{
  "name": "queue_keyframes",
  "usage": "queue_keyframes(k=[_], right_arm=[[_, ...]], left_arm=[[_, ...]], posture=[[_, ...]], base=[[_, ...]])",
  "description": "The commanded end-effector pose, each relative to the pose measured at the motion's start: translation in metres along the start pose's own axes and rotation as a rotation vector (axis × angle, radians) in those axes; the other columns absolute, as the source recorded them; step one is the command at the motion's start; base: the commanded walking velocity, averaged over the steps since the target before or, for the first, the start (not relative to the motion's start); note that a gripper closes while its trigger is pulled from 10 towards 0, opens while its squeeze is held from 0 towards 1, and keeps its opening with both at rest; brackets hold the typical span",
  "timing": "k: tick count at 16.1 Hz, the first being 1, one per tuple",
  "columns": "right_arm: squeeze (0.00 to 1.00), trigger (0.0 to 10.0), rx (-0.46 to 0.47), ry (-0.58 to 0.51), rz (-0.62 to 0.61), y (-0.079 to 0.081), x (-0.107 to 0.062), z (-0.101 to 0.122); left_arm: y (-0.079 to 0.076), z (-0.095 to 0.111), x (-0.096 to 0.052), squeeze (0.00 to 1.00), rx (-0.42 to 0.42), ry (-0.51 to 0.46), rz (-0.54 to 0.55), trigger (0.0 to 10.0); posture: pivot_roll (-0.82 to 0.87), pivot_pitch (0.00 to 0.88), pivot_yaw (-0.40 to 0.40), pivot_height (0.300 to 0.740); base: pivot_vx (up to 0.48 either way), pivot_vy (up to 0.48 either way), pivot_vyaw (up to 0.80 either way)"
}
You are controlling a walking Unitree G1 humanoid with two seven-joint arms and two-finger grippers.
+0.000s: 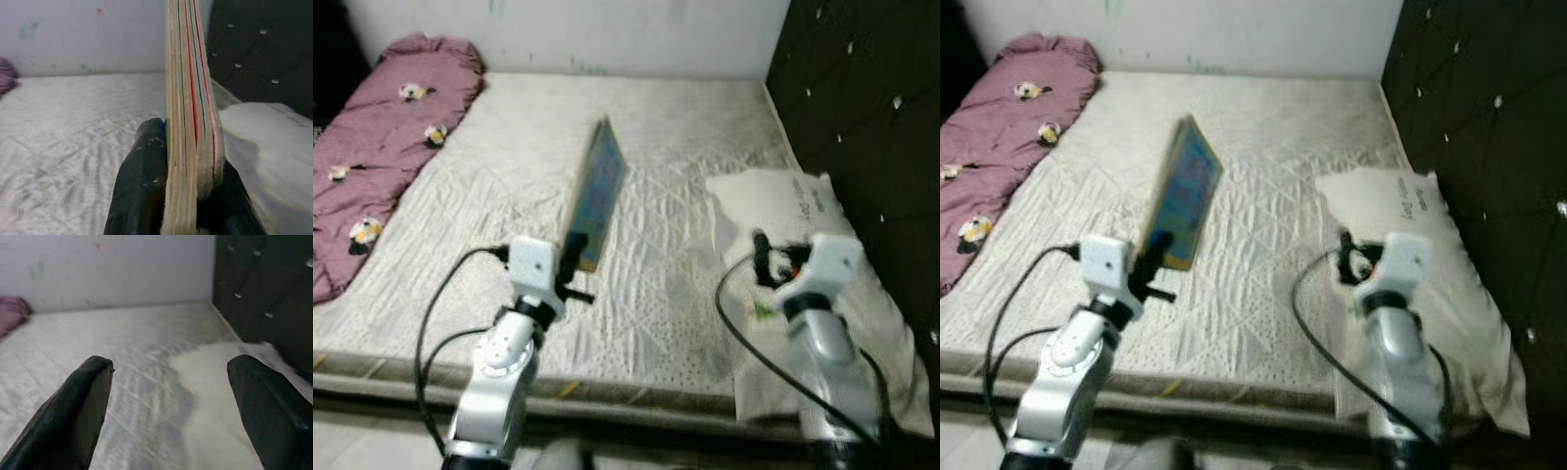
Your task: Clean up the room
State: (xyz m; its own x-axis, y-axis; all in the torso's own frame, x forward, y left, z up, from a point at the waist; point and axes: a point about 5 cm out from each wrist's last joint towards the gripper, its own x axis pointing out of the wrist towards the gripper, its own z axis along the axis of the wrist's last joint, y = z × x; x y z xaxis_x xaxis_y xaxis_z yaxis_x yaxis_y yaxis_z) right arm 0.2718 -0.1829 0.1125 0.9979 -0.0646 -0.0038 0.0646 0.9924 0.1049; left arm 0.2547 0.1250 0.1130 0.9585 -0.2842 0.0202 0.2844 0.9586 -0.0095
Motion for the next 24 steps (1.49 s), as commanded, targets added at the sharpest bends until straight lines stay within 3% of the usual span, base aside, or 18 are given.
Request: queue_keyframes(k=[1,6,7,9,13,14,15,18,19,23,24], right_arm=[[0.00,10.0,-0.003,0.003,0.001,0.000,-0.003,0.000],[0.00,10.0,-0.011,0.003,-0.013,-0.004,-0.001,0.002],[0.00,10.0,-0.014,0.000,-0.015,-0.004,0.000,0.004],[0.00,10.0,-0.025,-0.015,0.013,0.004,0.000,0.009],[0.00,10.0,-0.025,-0.004,0.017,0.005,-0.004,0.004],[0.00,10.0,-0.025,0.012,0.006,0.002,-0.007,-0.001],[0.00,10.0,-0.027,0.017,0.004,0.001,-0.008,-0.002],[0.00,10.0,-0.028,0.022,-0.004,-0.003,-0.009,-0.004],[0.00,10.0,-0.020,0.020,-0.002,-0.001,-0.009,-0.004],[0.00,10.0,-0.011,0.034,-0.011,-0.001,-0.016,-0.008],[0.00,10.0,-0.014,0.044,-0.014,-0.001,-0.019,-0.010]], left_arm=[[0.005,0.009,0.000,0.00,0.014,-0.046,0.021,10.0],[0.006,0.008,0.004,0.00,0.089,-0.017,0.035,10.0],[0.010,0.009,0.005,0.00,0.156,0.001,0.094,10.0],[0.010,0.014,0.003,0.00,0.073,-0.053,-0.011,10.0],[0.011,0.004,-0.006,0.00,0.079,-0.021,0.045,10.0],[0.019,0.002,-0.007,0.00,0.071,-0.042,0.122,10.0],[0.020,-0.002,-0.009,0.00,0.007,-0.025,0.101,10.0],[0.020,-0.001,-0.006,0.00,0.027,-0.040,0.137,10.0],[0.016,-0.001,-0.007,0.00,-0.029,-0.013,0.122,10.0],[0.021,-0.001,-0.014,0.00,0.012,-0.026,0.158,10.0],[0.023,-0.002,-0.017,0.00,-0.010,-0.016,0.178,10.0]], posture=[[-0.01,0.017,0.022,0.740],[0.00,0.027,0.007,0.740],[0.01,0.035,-0.002,0.740],[0.00,0.043,0.004,0.740],[-0.01,0.040,0.018,0.740],[-0.01,0.028,0.022,0.740],[-0.02,0.013,0.022,0.740],[-0.02,0.008,0.023,0.740],[-0.03,0.015,0.026,0.740],[-0.02,0.042,0.014,0.740],[-0.02,0.050,0.011,0.740]], base=[[0.000,0.000,0.00],[0.000,0.000,-0.26],[0.000,0.000,-0.80],[0.000,0.000,-0.80],[0.000,0.000,-0.29],[0.000,0.000,0.00],[0.000,0.000,0.00],[0.000,0.000,0.00],[0.000,0.000,0.00],[0.000,0.000,0.00],[0.000,0.000,0.00]])
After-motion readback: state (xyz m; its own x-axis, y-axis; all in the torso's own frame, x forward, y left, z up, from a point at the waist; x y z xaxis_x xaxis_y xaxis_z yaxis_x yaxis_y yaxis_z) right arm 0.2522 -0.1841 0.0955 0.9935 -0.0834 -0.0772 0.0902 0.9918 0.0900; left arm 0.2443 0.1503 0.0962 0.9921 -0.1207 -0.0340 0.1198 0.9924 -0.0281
